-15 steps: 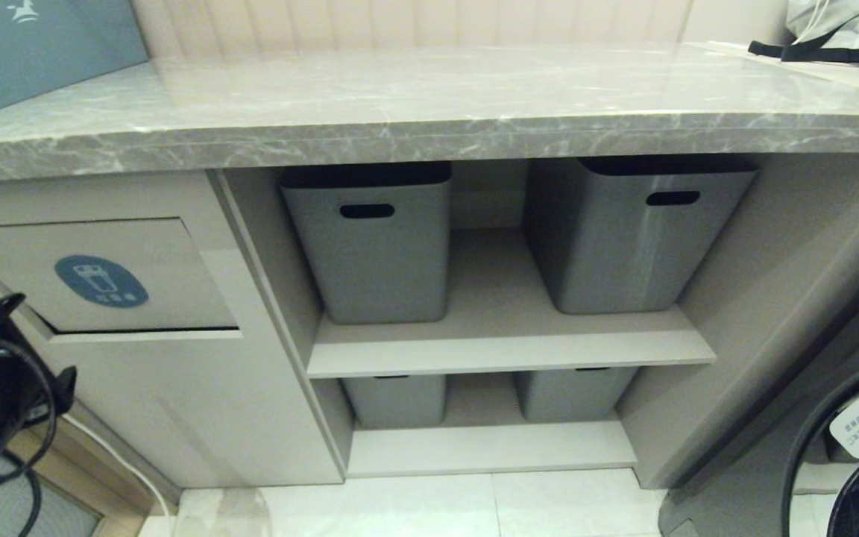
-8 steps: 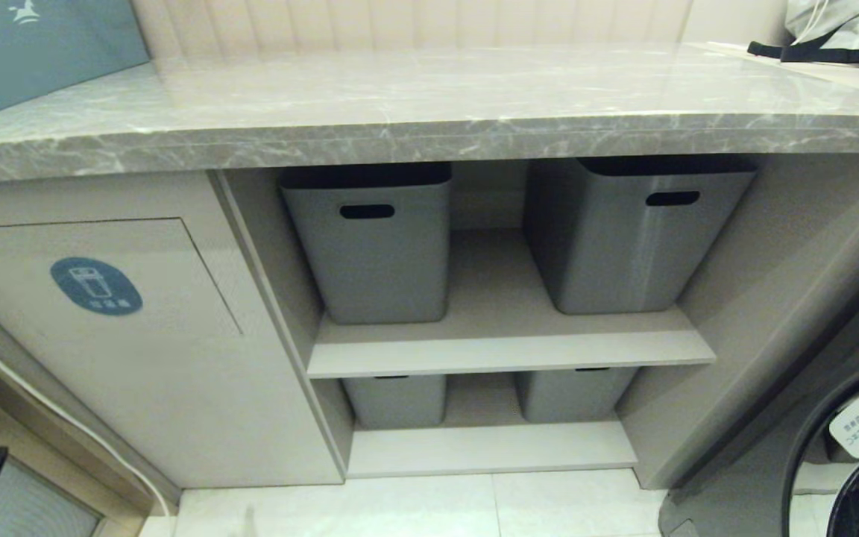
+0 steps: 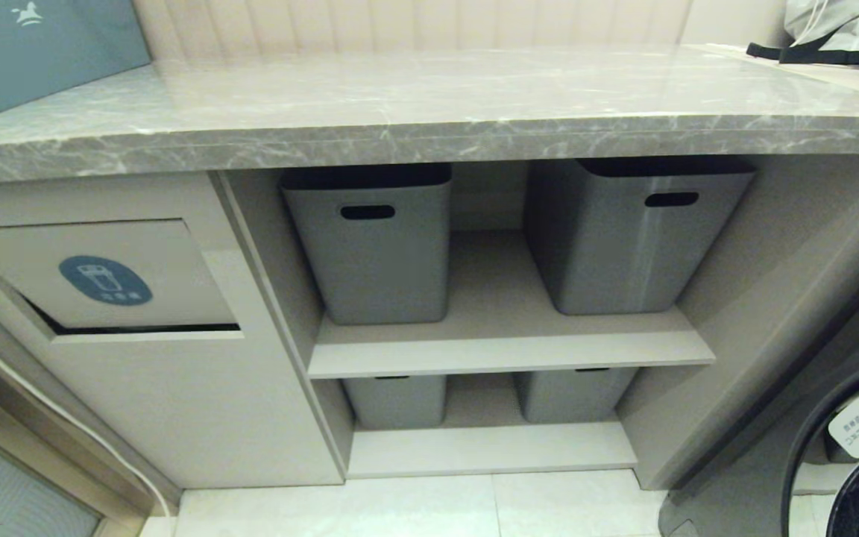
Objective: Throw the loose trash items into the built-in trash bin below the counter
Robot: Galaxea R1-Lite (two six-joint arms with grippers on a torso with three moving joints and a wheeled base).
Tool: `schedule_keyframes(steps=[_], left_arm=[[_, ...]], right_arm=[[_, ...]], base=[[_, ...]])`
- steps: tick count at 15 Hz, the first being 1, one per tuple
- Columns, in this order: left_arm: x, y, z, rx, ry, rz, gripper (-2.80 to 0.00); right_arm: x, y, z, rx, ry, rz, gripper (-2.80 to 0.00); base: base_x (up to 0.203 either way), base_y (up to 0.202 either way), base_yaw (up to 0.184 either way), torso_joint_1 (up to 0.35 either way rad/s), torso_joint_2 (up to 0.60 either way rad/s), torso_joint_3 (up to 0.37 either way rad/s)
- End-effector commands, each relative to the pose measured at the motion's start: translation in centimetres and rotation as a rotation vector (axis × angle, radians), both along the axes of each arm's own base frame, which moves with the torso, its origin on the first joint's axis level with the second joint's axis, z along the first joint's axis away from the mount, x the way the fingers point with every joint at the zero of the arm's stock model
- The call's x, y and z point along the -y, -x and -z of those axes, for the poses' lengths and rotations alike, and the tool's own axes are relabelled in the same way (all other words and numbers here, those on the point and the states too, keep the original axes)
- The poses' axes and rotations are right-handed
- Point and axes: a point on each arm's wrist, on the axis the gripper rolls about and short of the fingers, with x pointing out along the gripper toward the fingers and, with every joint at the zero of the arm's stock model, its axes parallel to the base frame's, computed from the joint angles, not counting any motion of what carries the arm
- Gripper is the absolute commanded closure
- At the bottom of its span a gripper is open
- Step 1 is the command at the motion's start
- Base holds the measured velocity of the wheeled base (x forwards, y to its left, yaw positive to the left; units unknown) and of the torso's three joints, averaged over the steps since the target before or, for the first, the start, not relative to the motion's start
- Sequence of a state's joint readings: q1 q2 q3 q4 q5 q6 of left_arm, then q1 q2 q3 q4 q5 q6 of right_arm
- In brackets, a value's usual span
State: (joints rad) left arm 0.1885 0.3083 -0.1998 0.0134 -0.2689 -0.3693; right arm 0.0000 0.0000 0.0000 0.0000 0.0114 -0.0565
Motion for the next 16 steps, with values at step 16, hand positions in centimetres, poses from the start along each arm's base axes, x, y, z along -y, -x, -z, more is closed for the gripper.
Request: schedule_keyframes(steps=[16], left_arm=[[-0.6, -0.1, 5.6, -0.124, -0.462, 0.117, 0.0]], right_arm=[[0.0, 0.0, 0.0, -0.003, -0.003, 0.002, 0.0]], base=[[0.0, 0.0, 0.0, 0.0, 0.0, 0.0]])
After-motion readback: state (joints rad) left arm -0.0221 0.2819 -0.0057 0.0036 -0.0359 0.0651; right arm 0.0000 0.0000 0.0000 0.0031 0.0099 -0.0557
